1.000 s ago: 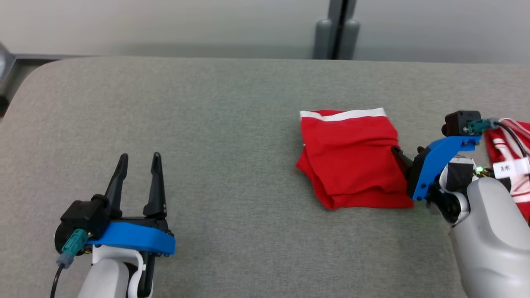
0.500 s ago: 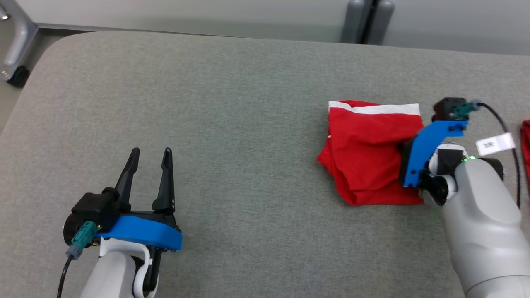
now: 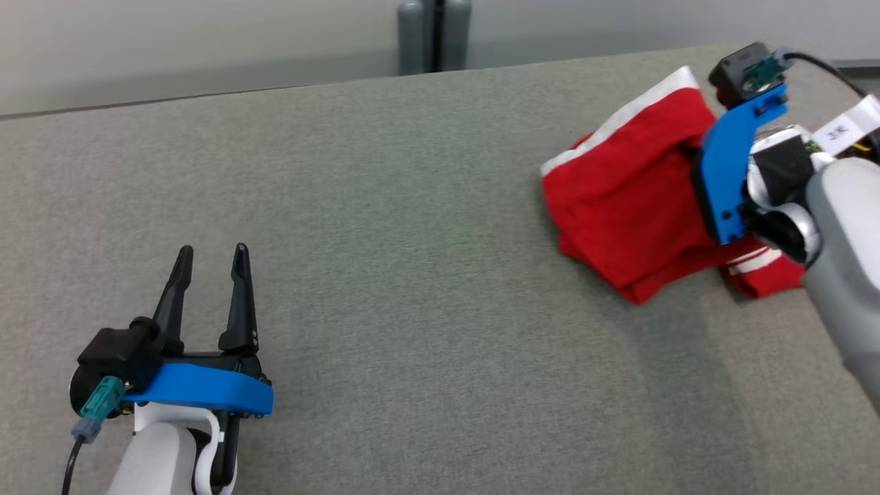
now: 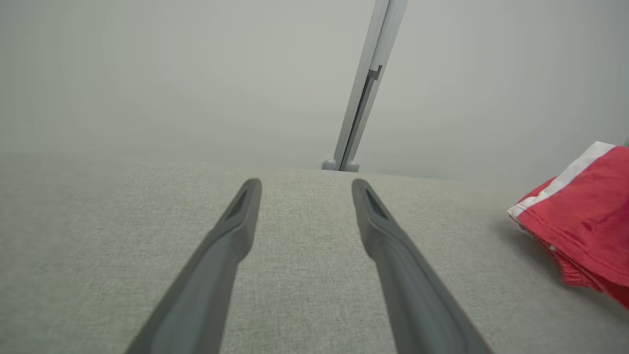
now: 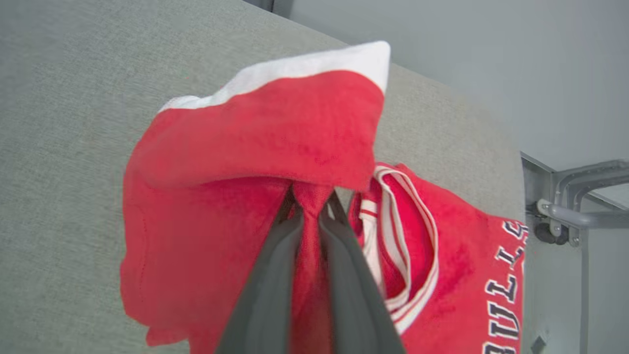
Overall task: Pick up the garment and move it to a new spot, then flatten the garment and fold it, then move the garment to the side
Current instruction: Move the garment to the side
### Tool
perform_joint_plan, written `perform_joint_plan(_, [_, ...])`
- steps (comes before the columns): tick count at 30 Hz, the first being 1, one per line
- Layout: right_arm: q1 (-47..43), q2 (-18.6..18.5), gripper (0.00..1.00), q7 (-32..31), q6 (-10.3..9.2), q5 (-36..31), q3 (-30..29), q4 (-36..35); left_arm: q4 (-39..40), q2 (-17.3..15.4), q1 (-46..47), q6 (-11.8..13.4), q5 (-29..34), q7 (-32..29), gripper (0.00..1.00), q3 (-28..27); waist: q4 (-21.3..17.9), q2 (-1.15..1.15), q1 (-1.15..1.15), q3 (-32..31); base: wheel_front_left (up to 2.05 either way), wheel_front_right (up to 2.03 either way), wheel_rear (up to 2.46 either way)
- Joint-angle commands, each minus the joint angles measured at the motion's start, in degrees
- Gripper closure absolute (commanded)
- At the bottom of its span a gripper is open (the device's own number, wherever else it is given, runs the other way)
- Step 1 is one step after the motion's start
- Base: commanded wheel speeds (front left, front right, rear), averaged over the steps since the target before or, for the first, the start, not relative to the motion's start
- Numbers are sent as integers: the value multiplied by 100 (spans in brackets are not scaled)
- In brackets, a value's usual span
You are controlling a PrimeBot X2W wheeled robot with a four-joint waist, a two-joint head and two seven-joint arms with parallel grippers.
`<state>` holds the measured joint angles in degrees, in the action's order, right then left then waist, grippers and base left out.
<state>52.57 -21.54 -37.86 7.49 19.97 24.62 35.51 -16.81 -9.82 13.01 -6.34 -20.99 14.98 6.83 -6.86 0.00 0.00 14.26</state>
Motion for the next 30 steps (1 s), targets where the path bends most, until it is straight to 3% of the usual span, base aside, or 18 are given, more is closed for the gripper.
perform_joint_plan(1, [75,-209,100,-32,1,100,102,-102,32,1,49,7,26,23,0,10,-203,0,0,-113,0,0,0])
perform_joint_plan(6, [80,-1035,100,114,1,471,383,-336,148,-85,188,-27,108,23,0,96,-395,0,0,126,0,0,0])
perform_joint_plan(13, [64,-1884,100,1027,1,549,345,-34,459,-362,447,-37,210,-202,0,176,-386,0,0,760,0,0,0])
perform_joint_plan(16, [110,-1847,100,1373,1,535,-104,441,666,-470,556,8,256,-323,0,162,-341,0,0,1059,0,0,0])
perform_joint_plan(23, [59,-1371,100,2104,1,158,-1260,1590,936,-607,671,25,296,-497,0,205,-228,0,0,1353,0,0,0])
perform_joint_plan(24, [68,-1317,87,2194,1,66,-1368,1710,944,-607,678,23,299,-516,0,215,-215,0,0,1355,0,0,0])
perform_joint_plan(25, [73,-1243,51,2271,1,-28,-1495,1866,953,-605,677,29,292,-512,0,226,-205,0,0,1345,0,0,0])
perform_joint_plan(26, [91,-1181,0,2334,1,-145,-1612,2000,954,-601,668,38,291,-512,0,232,-198,0,0,1325,0,0,0])
perform_joint_plan(30, [137,-930,0,2665,1,-546,-2088,2449,882,-579,568,73,268,-472,0,241,-198,0,0,1133,0,0,0])
